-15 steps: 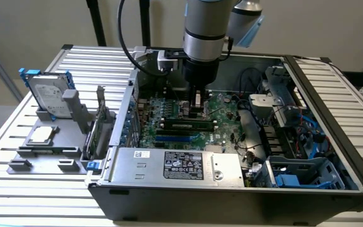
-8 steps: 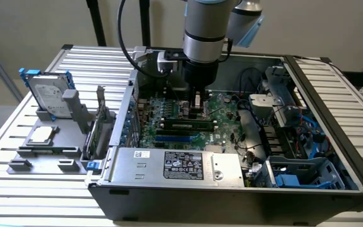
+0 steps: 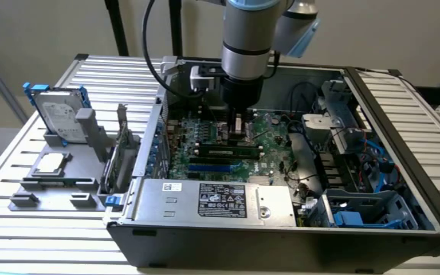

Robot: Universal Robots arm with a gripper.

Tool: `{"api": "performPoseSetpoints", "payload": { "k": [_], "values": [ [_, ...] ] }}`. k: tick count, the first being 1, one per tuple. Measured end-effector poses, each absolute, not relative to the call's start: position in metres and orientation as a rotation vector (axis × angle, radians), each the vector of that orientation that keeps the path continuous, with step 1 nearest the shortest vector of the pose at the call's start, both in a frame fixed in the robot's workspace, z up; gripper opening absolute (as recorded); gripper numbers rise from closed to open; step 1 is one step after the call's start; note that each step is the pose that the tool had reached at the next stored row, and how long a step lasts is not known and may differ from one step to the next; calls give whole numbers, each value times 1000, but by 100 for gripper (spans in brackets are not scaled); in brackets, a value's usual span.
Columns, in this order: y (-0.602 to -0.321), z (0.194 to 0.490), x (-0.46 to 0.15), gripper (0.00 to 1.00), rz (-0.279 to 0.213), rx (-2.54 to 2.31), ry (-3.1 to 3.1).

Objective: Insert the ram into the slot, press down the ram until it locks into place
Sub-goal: 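Press down the ram until it locks into place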

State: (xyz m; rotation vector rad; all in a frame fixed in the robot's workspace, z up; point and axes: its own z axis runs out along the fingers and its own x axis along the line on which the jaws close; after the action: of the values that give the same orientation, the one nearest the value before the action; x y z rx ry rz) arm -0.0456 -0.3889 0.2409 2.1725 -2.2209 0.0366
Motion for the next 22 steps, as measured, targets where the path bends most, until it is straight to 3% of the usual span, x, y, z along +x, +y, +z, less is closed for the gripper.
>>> {"api": "performPoseSetpoints", "payload": {
  "k": [22],
  "values": [
    [-388,226,-46,11,35,2172,-2220]
  ]
}}
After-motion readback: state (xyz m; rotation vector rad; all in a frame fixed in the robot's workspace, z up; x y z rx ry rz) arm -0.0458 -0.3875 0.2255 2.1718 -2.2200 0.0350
